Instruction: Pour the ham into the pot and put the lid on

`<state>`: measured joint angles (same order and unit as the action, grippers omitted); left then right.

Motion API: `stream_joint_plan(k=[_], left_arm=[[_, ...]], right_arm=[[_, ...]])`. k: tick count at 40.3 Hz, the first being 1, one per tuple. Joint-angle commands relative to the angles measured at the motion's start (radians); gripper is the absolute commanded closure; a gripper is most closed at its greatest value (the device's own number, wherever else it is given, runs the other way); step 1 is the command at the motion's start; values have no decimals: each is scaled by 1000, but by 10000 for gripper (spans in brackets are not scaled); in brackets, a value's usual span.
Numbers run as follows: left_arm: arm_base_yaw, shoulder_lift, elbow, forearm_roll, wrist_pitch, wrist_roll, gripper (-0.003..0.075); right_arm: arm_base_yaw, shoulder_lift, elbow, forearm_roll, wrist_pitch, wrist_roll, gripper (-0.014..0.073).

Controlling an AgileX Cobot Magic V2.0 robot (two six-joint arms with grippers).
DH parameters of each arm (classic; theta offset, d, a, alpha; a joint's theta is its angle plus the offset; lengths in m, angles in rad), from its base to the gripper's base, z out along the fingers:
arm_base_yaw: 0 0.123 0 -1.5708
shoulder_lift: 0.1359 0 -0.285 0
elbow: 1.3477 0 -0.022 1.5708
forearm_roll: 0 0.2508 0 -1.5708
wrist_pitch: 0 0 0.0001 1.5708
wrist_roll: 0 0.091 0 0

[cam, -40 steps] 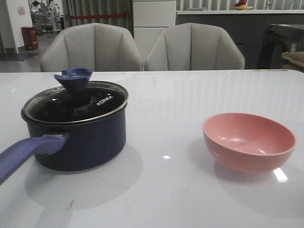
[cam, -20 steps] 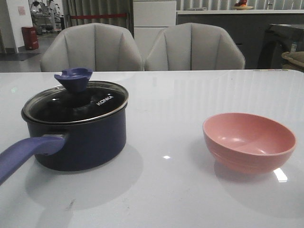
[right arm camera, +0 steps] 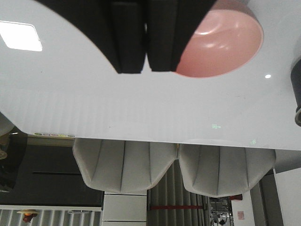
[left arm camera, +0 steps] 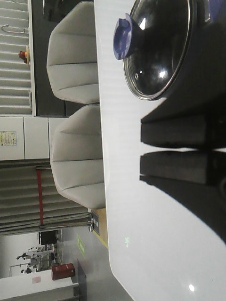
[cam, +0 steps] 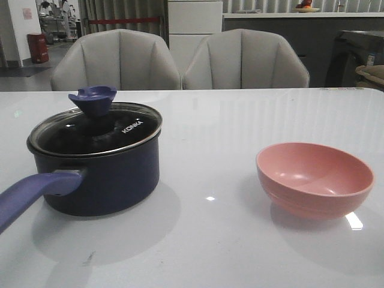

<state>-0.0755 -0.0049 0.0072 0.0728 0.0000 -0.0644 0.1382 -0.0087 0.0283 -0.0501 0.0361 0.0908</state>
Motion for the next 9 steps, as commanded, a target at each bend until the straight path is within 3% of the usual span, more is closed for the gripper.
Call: stream_joint_plan(k=[1,9], left_arm=[[3,11,30,-4,-72,-10,607],[3,11,30,-4,-72,-10,607]], right_arm=[[-6,-19,8,-9,-89,-2,445],[-6,-19,8,-9,-89,-2,445]])
